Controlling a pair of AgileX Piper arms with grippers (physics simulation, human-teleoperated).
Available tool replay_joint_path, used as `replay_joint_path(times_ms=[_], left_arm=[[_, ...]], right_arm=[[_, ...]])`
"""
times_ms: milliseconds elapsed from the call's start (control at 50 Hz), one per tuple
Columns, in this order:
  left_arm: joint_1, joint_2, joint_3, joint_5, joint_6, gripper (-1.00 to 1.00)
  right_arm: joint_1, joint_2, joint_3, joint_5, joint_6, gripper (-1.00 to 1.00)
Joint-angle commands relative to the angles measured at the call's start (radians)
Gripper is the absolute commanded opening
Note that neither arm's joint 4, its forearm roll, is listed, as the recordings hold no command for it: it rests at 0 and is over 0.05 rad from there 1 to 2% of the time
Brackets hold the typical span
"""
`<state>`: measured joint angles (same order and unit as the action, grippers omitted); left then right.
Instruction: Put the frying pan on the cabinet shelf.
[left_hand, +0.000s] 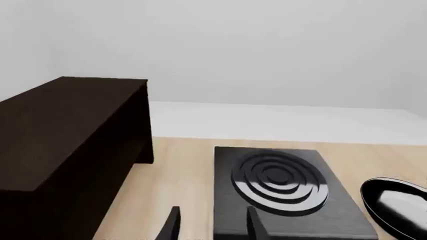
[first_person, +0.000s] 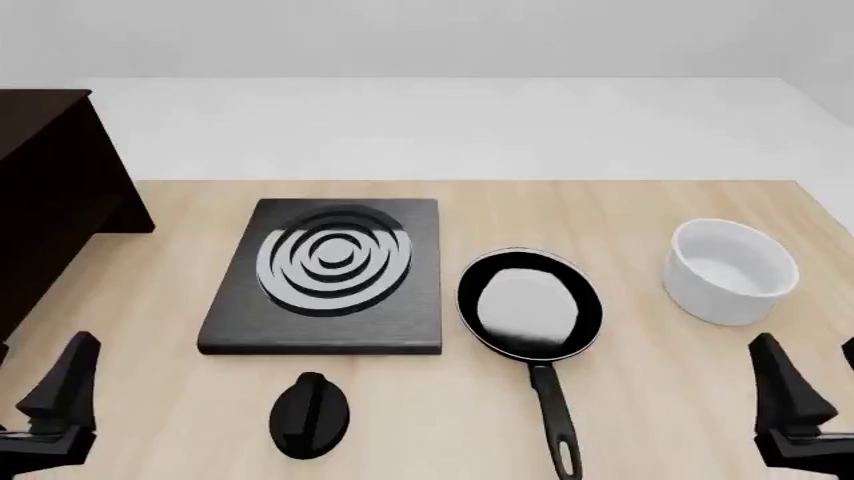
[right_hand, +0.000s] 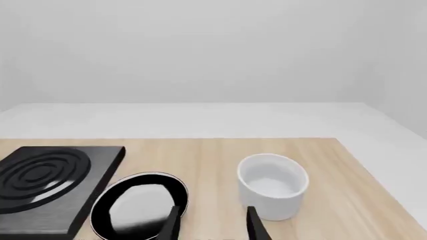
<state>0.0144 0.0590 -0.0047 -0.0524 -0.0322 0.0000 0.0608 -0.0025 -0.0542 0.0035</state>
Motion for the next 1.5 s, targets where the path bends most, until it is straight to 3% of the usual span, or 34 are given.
replay_joint_path(times_ms=[20,40,60,100,140,160,180,260,320,360,400,480,520,560,580,700,720,800,860,960,1060,1080,1160,1220,1300,1340,1460,1500], left_arm=[[-0.025,-0.056,-0.049,0.087,0.023,1.0],[-0.065,-0.058,-0.059,0.09,0.077,1.0],[-0.081,-0.058,-0.072,0.107,0.086,1.0],[-0.077,-0.058,-0.102,0.156,-0.02,1.0],[-0.122,-0.058,-0.129,0.179,-0.039,1.0],[-0.135,-0.058,-0.14,0.187,-0.023,1.0],[-0.13,-0.058,-0.154,0.203,-0.034,1.0],[-0.134,-0.058,-0.24,0.279,-0.027,1.0],[-0.147,-0.035,-0.295,0.319,-0.006,1.0],[-0.132,-0.013,-0.331,0.332,0.015,1.0],[-0.141,-0.002,-0.378,0.369,0.014,1.0],[-0.128,0.026,-0.435,0.405,0.008,1.0],[-0.119,0.038,-0.451,0.414,-0.01,1.0],[-0.139,0.055,-0.458,0.425,-0.023,1.0],[-0.142,0.055,-0.459,0.429,-0.011,1.0],[-0.155,0.084,-0.452,0.403,-0.012,1.0],[-0.152,0.08,-0.462,0.412,-0.013,1.0],[-0.153,0.08,-0.49,0.435,-0.024,1.0],[-0.165,0.09,-0.489,0.433,-0.019,1.0],[-0.168,0.108,-0.494,0.417,-0.04,1.0],[-0.174,0.112,-0.496,0.421,-0.038,1.0],[-0.161,0.109,-0.503,0.424,-0.082,1.0],[-0.161,0.108,-0.505,0.424,-0.067,1.0],[-0.168,0.138,-0.495,0.431,-0.095,1.0],[-0.177,0.111,-0.497,0.436,-0.086,1.0],[-0.169,0.111,-0.495,0.432,-0.073,1.0],[-0.173,0.111,-0.496,0.432,-0.089,1.0],[-0.188,0.118,-0.493,0.428,-0.072,1.0]], right_arm=[[-0.019,-0.044,-0.043,0.089,0.002,1.0],[-0.026,-0.051,-0.055,0.11,0.008,1.0],[-0.034,-0.056,-0.068,0.125,0.013,1.0],[-0.04,-0.054,-0.088,0.149,0.025,1.0],[-0.047,-0.04,-0.111,0.158,0.053,1.0],[-0.042,-0.041,-0.127,0.174,0.035,1.0],[-0.05,-0.03,-0.137,0.178,0.001,1.0],[-0.042,-0.011,-0.218,0.233,0.046,1.0],[-0.019,0.045,-0.262,0.248,0.011,1.0],[-0.005,0.077,-0.297,0.268,0.029,1.0],[0.01,0.106,-0.346,0.295,-0.011,1.0],[0.036,0.161,-0.402,0.329,-0.008,1.0],[0.051,0.181,-0.445,0.362,-0.032,1.0],[0.094,0.163,-0.488,0.402,-0.015,1.0],[0.067,0.161,-0.505,0.416,0.007,1.0],[0.108,0.263,-0.623,0.514,-0.119,1.0],[0.111,0.287,-0.649,0.528,-0.163,1.0],[0.162,0.352,-0.697,0.562,-0.192,1.0],[0.199,0.392,-0.744,0.604,-0.122,1.0],[0.245,0.453,-0.768,0.658,-0.065,1.0],[0.268,0.518,-0.787,0.705,-0.059,1.0],[0.289,0.54,-0.794,0.719,-0.034,1.0],[0.342,0.595,-0.796,0.743,-0.001,1.0],[0.342,0.634,-0.792,0.753,-0.029,1.0],[0.382,0.664,-0.834,0.78,0.056,1.0],[0.402,0.689,-0.833,0.791,0.023,1.0],[0.396,0.739,-0.823,0.783,0.027,1.0],[0.39,0.766,-0.793,0.757,0.0,1.0]])
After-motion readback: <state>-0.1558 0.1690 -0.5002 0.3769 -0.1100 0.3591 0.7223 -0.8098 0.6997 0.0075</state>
